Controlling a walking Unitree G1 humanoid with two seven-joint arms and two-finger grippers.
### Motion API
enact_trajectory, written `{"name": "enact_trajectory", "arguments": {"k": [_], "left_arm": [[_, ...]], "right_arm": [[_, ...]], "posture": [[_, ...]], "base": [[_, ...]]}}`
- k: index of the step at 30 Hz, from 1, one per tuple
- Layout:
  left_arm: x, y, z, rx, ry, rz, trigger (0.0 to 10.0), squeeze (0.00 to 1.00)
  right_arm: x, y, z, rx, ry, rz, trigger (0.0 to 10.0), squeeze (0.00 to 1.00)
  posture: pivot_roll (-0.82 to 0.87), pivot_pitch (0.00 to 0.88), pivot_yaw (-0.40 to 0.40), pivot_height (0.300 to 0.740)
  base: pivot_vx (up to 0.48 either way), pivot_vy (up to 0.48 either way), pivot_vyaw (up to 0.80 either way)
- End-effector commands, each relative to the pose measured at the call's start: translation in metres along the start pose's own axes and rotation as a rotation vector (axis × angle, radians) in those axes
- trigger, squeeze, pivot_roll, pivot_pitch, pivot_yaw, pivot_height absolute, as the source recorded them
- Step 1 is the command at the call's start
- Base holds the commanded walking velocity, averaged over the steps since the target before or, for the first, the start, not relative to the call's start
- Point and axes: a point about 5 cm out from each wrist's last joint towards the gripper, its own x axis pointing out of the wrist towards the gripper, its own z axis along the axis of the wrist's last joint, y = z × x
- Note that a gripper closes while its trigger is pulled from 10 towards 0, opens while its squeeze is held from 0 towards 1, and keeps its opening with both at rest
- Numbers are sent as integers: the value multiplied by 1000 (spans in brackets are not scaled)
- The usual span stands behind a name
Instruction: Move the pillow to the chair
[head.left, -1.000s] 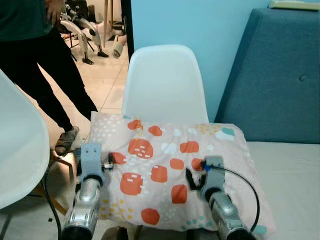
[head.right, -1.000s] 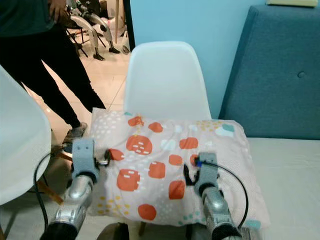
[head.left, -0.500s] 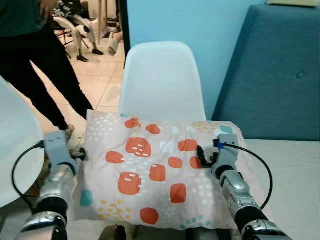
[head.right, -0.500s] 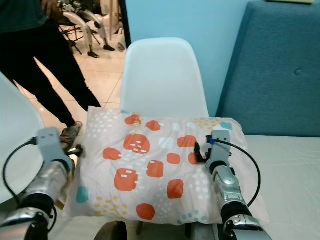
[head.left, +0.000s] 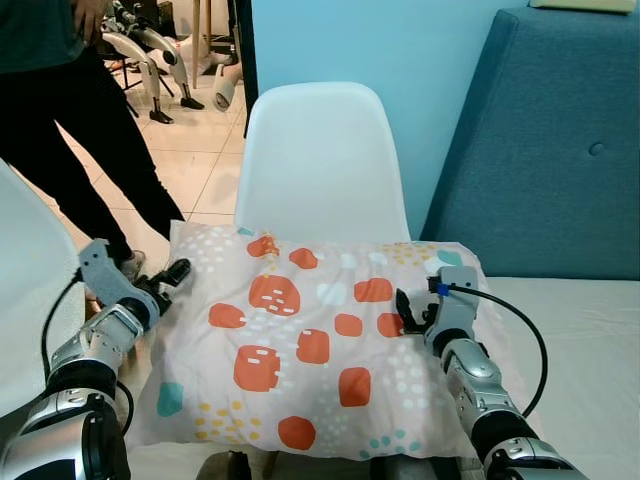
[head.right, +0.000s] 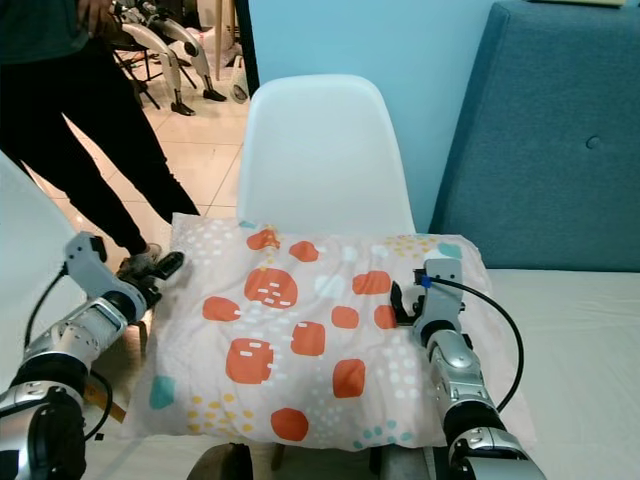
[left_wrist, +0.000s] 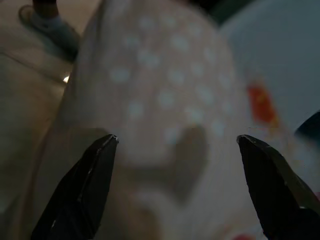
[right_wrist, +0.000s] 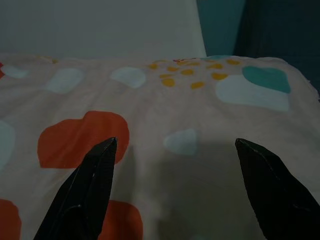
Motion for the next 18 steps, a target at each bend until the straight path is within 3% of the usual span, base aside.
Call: {"name": "enact_trajectory", "arguments": {"k": [1, 6, 13, 18], "left_arm": [[-9, 26, -10, 109, 74, 158, 10000, 0], [-14, 38, -10, 197, 74, 255, 10000, 0], [-13, 35, -5, 128, 24, 225, 10000, 0], [-11, 29, -6, 31, 6, 148, 10000, 0]], "right_arm": [[-4, -3, -8, 9, 25, -10, 10000, 0], [-4, -3, -7, 8, 18, -6, 10000, 0], [-4, -11, -4, 3, 22, -9, 10000, 0], [0, -42, 14, 47, 6, -54, 10000, 0]], "posture": [[41, 57, -17, 587], [35, 61, -20, 587], [30, 105, -18, 587], [34, 161, 0, 587]], "base": [[0, 0, 0], [0, 0, 0], [0, 0, 0], [0, 0, 0]]}}
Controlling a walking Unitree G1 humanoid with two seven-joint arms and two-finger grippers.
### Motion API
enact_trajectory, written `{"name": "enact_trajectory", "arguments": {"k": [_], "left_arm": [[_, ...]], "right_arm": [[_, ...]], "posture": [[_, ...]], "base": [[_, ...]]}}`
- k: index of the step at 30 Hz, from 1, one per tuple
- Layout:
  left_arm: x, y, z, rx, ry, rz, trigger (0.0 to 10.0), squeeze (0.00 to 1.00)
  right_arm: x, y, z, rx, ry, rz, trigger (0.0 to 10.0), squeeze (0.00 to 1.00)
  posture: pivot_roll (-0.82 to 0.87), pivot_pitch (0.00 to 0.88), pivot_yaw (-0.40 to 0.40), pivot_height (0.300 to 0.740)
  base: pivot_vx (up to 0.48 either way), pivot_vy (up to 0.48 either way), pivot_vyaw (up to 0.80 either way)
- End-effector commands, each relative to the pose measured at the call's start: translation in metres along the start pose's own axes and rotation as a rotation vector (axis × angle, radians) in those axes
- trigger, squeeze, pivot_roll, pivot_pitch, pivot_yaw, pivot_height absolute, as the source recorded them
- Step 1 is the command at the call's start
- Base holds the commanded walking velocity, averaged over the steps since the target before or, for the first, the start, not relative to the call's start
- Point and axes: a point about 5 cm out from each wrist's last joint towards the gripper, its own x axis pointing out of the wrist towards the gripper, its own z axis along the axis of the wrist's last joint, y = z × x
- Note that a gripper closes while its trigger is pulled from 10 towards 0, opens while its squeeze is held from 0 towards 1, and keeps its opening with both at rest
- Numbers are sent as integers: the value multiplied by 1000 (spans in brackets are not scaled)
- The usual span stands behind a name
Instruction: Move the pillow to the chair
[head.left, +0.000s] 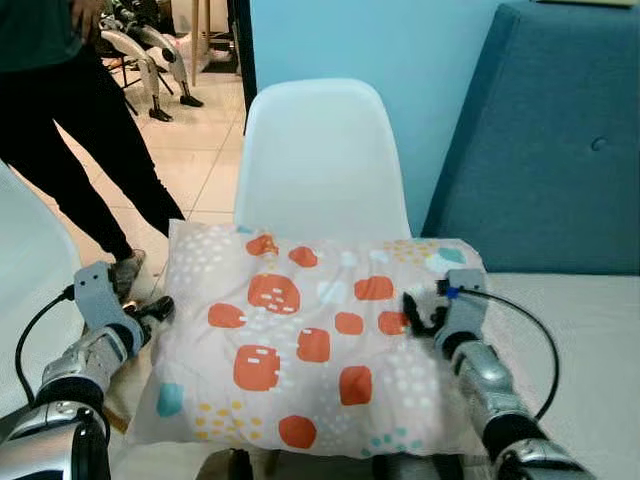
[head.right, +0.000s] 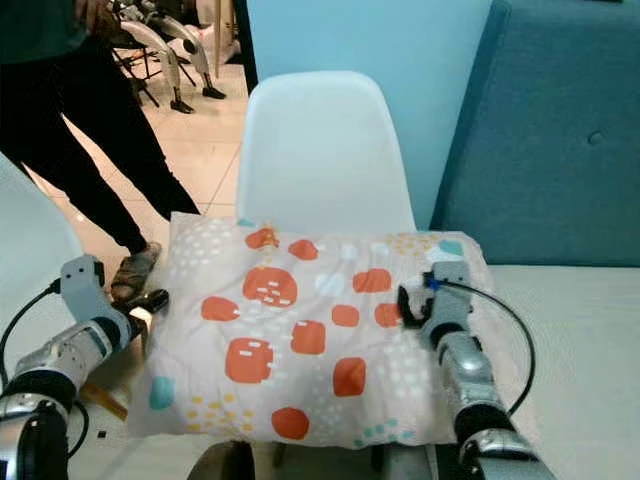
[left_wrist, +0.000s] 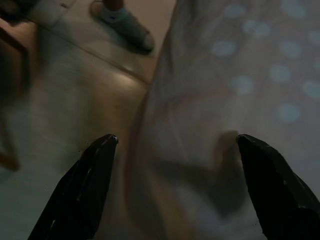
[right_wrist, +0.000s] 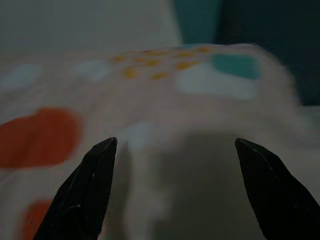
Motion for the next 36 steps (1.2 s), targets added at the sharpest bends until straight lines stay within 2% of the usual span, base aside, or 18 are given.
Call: {"name": "enact_trajectory", "arguments": {"k": [1, 2, 3, 4, 8, 9, 13, 16, 17, 20, 22, 24, 25, 26, 27, 32, 35, 36], "left_arm": [[0, -1, -3, -59, 8, -33, 10000, 0], [0, -2, -2, -80, 0, -51, 10000, 0], [-1, -4, 3, -121, -16, -96, 10000, 0], [-1, -4, 6, -138, -22, -113, 10000, 0], [-2, -6, 11, -146, -25, -155, 10000, 0], [-2, -5, 12, -136, -20, -159, 10000, 0], [-3, -5, 12, -141, -10, -162, 10000, 0], [-4, -8, 10, -175, 29, -233, 10000, 0], [-4, -8, 10, -175, 29, -233, 10000, 0], [-5, -13, 8, -231, 59, -314, 10000, 0], [-7, -14, 6, -257, 83, -352, 10000, 0], [-8, -14, 2, -268, 110, -372, 10000, 0], [-8, -16, -1, -280, 123, -388, 10000, 0], [-8, -16, -1, -280, 123, -388, 10000, 0], [-7, -18, -7, -282, 142, -394, 10000, 0], [-6, -21, -17, -276, 172, -390, 10000, 0], [-5, -30, -30, -272, 222, -413, 10000, 0], [-5, -37, -35, -283, 239, -451, 10000, 0]], "right_arm": [[2, -9, 5, 39, 12, -12, 10000, 0], [3, -15, 10, 44, 9, -15, 10000, 0], [6, -29, 21, 64, 24, -24, 10000, 0], [7, -35, 29, 66, 22, -16, 10000, 1000], [8, -49, 43, 74, 38, 22, 10000, 1000], [7, -59, 49, 109, 47, 12, 10000, 1000], [5, -66, 54, 157, 57, 35, 10000, 1000], [-4, -79, 55, 318, 136, 145, 10000, 1000], [-4, -79, 55, 318, 136, 145, 10000, 1000], [-12, -91, 60, 434, 118, 190, 10000, 1000], [-16, -94, 60, 463, 128, 222, 10000, 1000], [-21, -99, 50, 443, 186, 196, 10000, 1000], [-25, -100, 41, 418, 233, 187, 10000, 451], [-25, -100, 41, 418, 233, 187, 10000, 451], [-31, -99, 25, 411, 300, 176, 10000, 0], [-35, -89, 5, 430, 375, 214, 10000, 0], [-38, -71, -20, 431, 469, 250, 10000, 0], [-37, -61, -25, 462, 476, 284, 10000, 0]], "posture": [[37, 188, 7, 587], [37, 188, 7, 587], [45, 212, 16, 587], [53, 229, 21, 587], [66, 239, 24, 587], [72, 239, 24, 587], [81, 238, 26, 587], [87, 236, 19, 587], [87, 236, 19, 587], [85, 230, 19, 587], [85, 229, 21, 587], [83, 229, 22, 587], [83, 230, 22, 587], [83, 230, 22, 587], [85, 233, 19, 587], [87, 236, 19, 587], [89, 236, 26, 587], [89, 233, 28, 587]], "base": [[0, 0, 0], [0, 0, 0], [0, 0, 0], [0, 0, 0], [0, 0, 0], [0, 0, 0], [0, 0, 0], [0, 0, 0], [0, 0, 0], [0, 0, 0], [0, 0, 0], [0, 0, 0], [0, 0, 0], [0, 0, 0], [0, 0, 0], [0, 0, 0], [0, 0, 0], [0, 0, 0]]}}
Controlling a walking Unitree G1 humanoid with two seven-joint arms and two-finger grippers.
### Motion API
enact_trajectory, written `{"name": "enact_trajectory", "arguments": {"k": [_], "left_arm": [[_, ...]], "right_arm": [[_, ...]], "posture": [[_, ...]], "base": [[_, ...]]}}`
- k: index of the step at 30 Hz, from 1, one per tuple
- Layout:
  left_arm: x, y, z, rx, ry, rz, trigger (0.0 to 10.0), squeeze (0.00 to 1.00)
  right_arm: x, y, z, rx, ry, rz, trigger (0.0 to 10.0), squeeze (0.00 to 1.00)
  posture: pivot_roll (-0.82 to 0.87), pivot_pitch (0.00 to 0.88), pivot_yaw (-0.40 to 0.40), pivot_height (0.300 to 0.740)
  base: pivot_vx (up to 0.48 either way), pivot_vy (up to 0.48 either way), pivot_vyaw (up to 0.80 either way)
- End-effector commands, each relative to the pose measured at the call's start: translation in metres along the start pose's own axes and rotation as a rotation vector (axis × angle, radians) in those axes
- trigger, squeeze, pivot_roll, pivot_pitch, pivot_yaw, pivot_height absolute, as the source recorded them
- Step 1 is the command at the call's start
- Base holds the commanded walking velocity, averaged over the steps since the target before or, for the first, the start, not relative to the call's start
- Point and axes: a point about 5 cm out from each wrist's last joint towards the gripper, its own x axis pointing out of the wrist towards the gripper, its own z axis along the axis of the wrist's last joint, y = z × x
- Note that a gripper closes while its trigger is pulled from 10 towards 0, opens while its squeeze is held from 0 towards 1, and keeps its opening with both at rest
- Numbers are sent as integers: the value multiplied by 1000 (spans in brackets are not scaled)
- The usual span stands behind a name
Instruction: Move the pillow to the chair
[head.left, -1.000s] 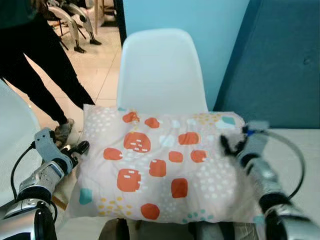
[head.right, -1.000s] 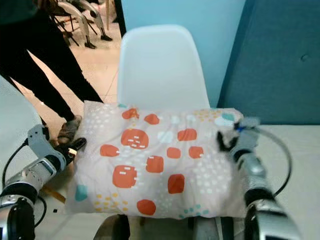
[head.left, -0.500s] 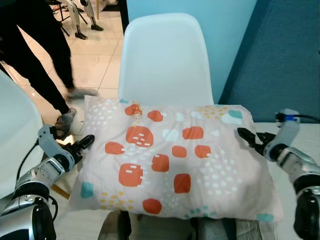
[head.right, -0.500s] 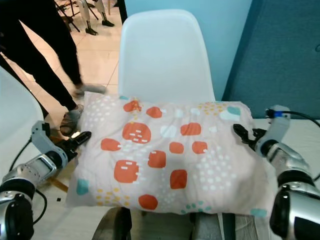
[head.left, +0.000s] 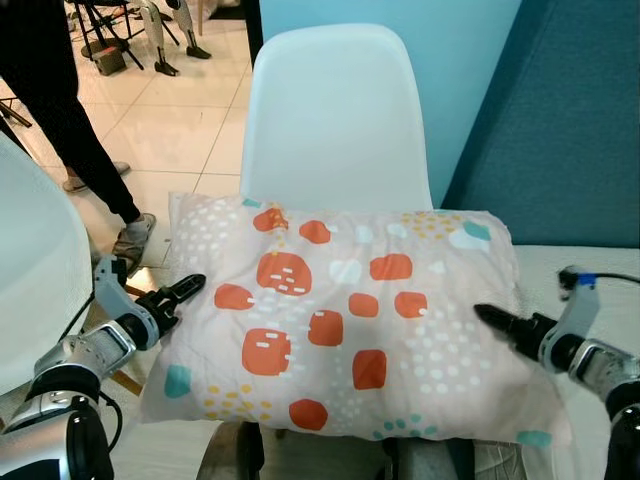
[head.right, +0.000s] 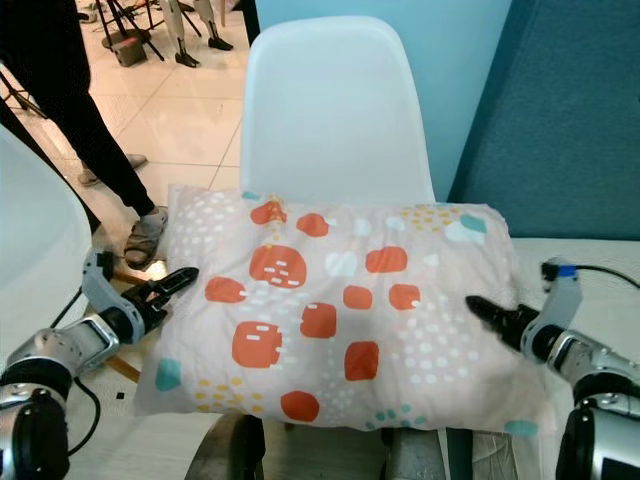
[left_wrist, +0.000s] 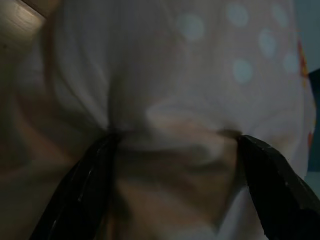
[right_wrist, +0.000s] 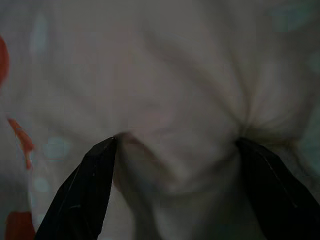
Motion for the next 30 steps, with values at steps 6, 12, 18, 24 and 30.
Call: {"name": "enact_trajectory", "arguments": {"k": [6, 12, 18, 24, 30], "left_arm": [[11, -18, -25, -75, 86, -169, 10000, 0], [18, -29, -30, -32, 96, -221, 0, 0], [14, -28, -36, 103, 124, -176, 0, 0], [-1, -39, -33, 131, 125, -260, 0, 0], [-17, -48, -31, 128, 85, -300, 0, 0]], "right_arm": [[19, 24, -22, 112, 24, 165, 10000, 0], [30, 44, -12, 127, -59, 290, 6235, 0], [35, 54, 2, 119, -174, 302, 0, 0], [36, 73, 22, 198, -289, 430, 0, 0], [39, 93, 23, 245, -328, 552, 0, 0]], "posture": [[89, 227, 32, 587], [84, 211, 34, 587], [82, 183, 30, 587], [80, 175, 32, 587], [75, 162, 30, 587]], "base": [[0, 0, 0], [0, 0, 0], [0, 0, 0], [0, 0, 0], [0, 0, 0]]}}
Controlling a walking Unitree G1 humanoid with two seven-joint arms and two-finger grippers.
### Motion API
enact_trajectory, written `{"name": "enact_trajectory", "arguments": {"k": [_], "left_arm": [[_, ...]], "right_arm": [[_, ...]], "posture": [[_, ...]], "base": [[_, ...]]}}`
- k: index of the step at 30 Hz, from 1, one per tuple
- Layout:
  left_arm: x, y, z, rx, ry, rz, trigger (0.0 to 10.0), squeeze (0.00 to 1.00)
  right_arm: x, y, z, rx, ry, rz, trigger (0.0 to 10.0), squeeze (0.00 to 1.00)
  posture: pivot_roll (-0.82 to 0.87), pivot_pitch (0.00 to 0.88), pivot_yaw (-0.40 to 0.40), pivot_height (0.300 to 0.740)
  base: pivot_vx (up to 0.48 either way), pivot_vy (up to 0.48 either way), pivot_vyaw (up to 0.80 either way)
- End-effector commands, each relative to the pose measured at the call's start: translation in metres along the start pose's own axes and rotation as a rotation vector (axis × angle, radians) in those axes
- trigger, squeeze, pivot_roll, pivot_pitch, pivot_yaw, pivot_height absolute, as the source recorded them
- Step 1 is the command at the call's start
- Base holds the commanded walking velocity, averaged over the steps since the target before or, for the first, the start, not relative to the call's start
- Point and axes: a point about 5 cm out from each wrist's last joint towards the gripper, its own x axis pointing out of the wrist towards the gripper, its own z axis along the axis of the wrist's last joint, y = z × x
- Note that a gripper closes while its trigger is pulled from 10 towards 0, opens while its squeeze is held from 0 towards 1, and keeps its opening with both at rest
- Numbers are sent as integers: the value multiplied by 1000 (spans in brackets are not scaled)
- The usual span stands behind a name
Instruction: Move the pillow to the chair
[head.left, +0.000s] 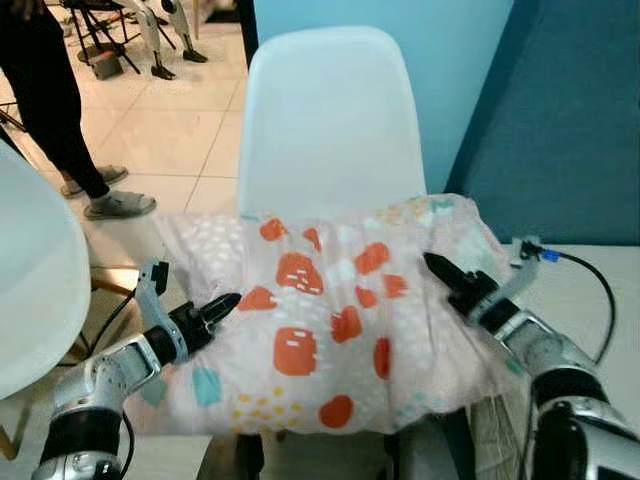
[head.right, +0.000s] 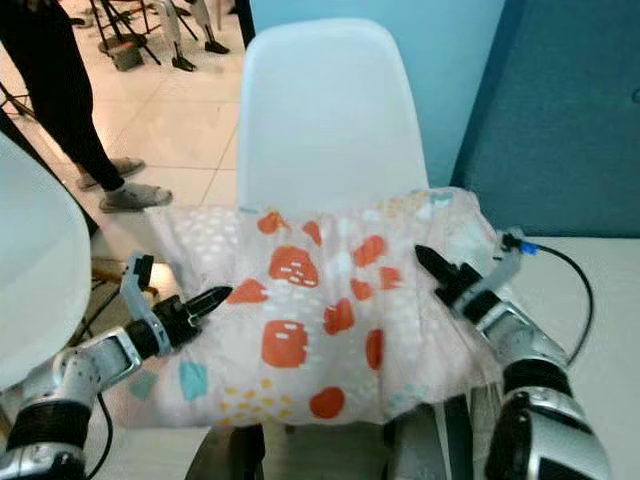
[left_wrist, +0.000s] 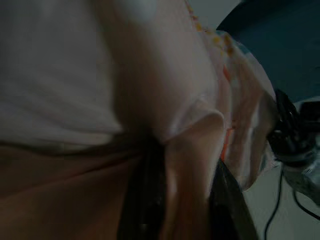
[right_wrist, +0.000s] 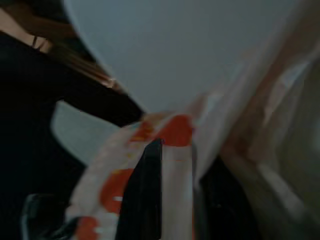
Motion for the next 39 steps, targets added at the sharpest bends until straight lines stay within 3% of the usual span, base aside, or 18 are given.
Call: {"name": "enact_trajectory", "arguments": {"k": [1, 4, 10, 15, 16, 21, 22, 23, 24, 26, 29, 30, 31, 32, 35, 36, 38, 39], "left_arm": [[2, -10, -7, -24, 8, -50, 0, 0], [-4, -23, -15, -25, 6, -79, 0, 0], [-13, -22, -20, 42, 22, 5, 0, 0], [-14, -5, -11, 95, -16, 156, 0, 0], [-14, -3, -6, 111, -30, 180, 0, 0], [-13, -3, 16, 166, -89, 209, 0, 0], [-13, -6, 22, 175, -109, 202, 0, 0], [-13, -6, 22, 175, -109, 202, 0, 0], [-7, -24, 39, 195, -174, 126, 0, 0], [-3, -42, 50, 195, -228, 36, 0, 0], [-1, -47, 53, 192, -244, 9, 0, 0], [5, -67, 59, 189, -280, -93, 0, 0], [12, -100, 69, 182, -334, -263, 0, 0], [12, -100, 69, 182, -334, -263, 0, 0], [20, -128, 75, 189, -359, -382, 0, 0], [32, -142, 67, 247, -313, -385, 0, 0], [40, -145, 59, 300, -268, -352, 0, 0], [48, -142, 48, 349, -224, -286, 0, 0]], "right_arm": [[-2, -1, -6, 20, 3, 12, 0, 0], [-2, 2, -22, 21, 45, 21, 0, 0], [-8, 10, -33, -48, 110, 38, 0, 0], [-4, 23, -6, -173, 57, 59, 0, 0], [-2, 27, 8, -227, 38, 52, 10000, 0], [-1, 39, 55, -342, -60, 9, 10000, 0], [0, 46, 64, -358, -84, 22, 2471, 0], [0, 46, 64, -358, -84, 22, 2471, 0], [2, 63, 77, -371, -130, 86, 0, 0], [4, 76, 81, -369, -150, 144, 0, 0], [4, 79, 81, -366, -153, 156, 0, 0], [9, 92, 80, -360, -170, 207, 0, 0], [17, 114, 78, -349, -193, 295, 0, 0], [17, 114, 78, -349, -193, 295, 0, 0], [24, 133, 67, -358, -166, 361, 0, 0], [32, 141, 47, -415, -90, 362, 0, 0], [36, 143, 34, -459, -44, 345, 0, 0], [39, 141, 19, -535, 3, 311, 0, 0]], "posture": [[76, 161, 27, 587], [75, 153, 19, 587], [76, 149, 13, 587], [63, 149, 20, 587], [58, 149, 22, 587], [53, 149, 22, 587], [51, 144, 21, 587], [51, 144, 21, 587], [49, 139, 19, 587], [51, 134, 16, 587], [51, 134, 16, 587], [52, 119, 10, 587], [51, 114, 9, 587], [51, 114, 9, 587], [52, 104, 4, 587], [53, 95, 3, 587], [53, 93, 3, 587], [53, 88, 2, 587]], "base": [[0, 0, 0], [0, 0, 0], [0, 0, 0], [0, 0, 0], [0, 0, 0], [0, 0, 0], [0, 0, 0], [0, 0, 0], [0, 0, 0], [0, 0, 0], [0, 0, 0], [0, 0, 0], [0, 0, 0], [0, 0, 0], [0, 0, 0], [0, 0, 0], [0, 0, 0], [0, 0, 0]]}}
